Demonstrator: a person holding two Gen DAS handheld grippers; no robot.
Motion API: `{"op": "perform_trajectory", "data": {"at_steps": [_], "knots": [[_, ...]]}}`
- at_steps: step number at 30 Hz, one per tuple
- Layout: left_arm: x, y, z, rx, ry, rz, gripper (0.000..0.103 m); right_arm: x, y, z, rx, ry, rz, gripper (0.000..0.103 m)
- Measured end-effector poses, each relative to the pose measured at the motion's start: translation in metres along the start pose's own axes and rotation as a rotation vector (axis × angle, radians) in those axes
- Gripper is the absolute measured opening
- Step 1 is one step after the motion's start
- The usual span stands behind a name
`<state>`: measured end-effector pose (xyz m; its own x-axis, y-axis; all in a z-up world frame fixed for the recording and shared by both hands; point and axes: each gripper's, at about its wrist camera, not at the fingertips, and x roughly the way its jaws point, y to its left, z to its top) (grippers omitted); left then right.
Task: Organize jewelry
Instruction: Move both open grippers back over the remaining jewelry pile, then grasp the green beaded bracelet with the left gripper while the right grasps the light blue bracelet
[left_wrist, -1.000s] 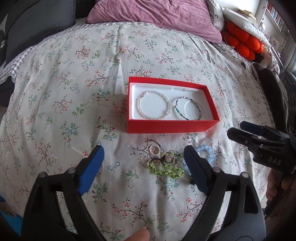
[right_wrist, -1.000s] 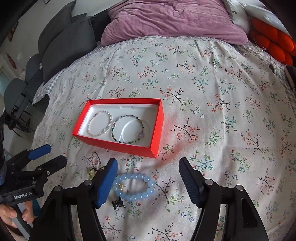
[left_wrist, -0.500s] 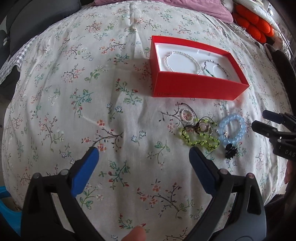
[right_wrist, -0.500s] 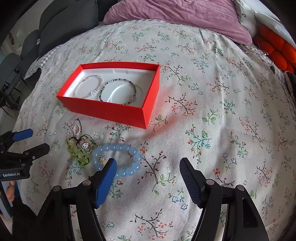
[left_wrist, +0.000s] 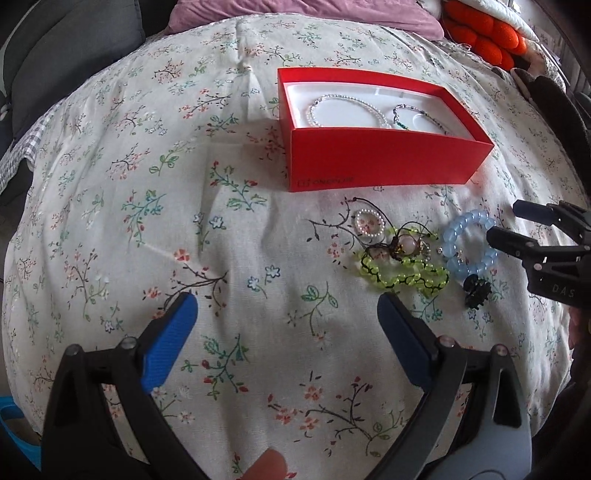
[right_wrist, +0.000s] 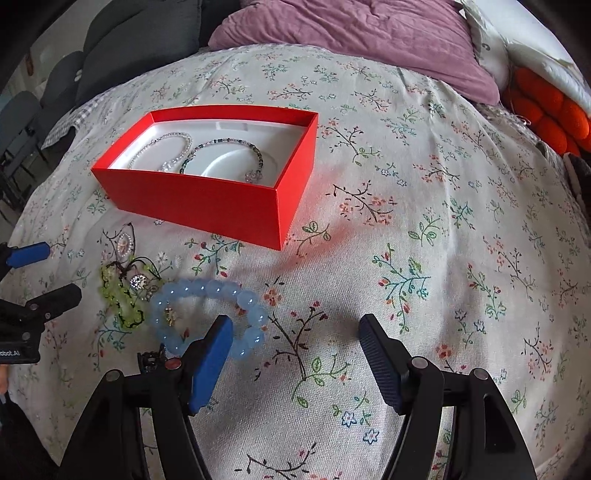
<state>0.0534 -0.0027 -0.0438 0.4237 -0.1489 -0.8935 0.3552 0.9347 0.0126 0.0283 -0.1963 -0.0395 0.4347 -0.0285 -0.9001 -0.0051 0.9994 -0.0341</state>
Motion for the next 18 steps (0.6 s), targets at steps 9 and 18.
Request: {"op": "perform_trajectory", "data": {"at_steps": [9,18], "knots": [[0.012,-0.014,0.001,-0.004,0.069,-0.029,0.098,0.011,0.012,0.002,-0.027,0.018,-0.005,0.072],[0.008,-0.024,0.0,0.019,0.042,-0.09,0.091,0.01,0.026,0.004,-0.081,0.02,0.018,0.038]]}}
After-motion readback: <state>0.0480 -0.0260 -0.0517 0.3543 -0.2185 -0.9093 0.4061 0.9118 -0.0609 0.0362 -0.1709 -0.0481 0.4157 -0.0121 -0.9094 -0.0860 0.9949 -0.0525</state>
